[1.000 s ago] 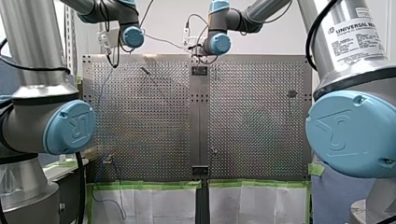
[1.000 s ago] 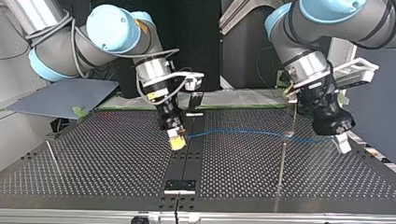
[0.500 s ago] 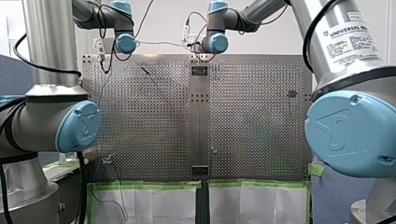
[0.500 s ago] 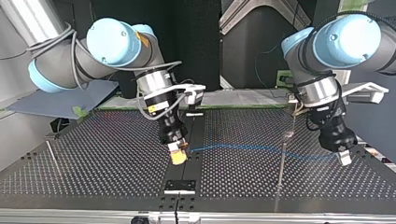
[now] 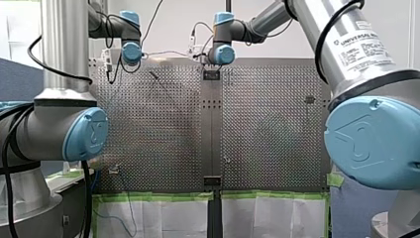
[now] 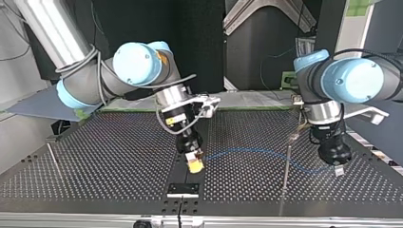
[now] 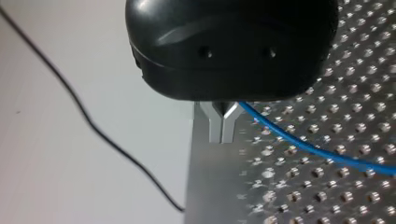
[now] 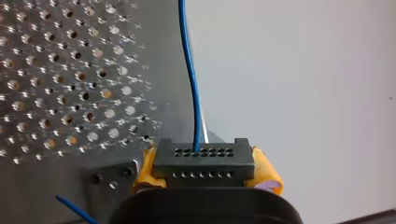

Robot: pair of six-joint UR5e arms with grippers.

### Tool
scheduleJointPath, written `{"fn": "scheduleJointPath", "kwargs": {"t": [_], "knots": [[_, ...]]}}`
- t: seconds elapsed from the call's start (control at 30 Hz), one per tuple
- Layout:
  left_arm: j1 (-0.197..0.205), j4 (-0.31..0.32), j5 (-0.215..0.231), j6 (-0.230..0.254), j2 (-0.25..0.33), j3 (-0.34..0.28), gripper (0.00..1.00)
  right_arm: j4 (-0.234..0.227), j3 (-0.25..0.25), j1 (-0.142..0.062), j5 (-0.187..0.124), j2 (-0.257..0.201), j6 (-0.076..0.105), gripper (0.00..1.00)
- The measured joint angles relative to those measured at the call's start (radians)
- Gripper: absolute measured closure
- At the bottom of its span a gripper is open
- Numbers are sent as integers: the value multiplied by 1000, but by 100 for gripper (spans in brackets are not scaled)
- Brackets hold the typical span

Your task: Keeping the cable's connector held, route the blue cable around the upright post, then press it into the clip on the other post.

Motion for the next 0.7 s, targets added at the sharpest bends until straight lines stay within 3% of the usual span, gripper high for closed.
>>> {"fn": "scheduleJointPath", "kwargs": {"t": [0.43,0.7], "knots": [[26,22,96,-9,-93,4,100,15,-14,-9,7,106,-26,100],[55,42,153,-26,-118,4,100,16,-11,-14,8,129,-35,100]]}}
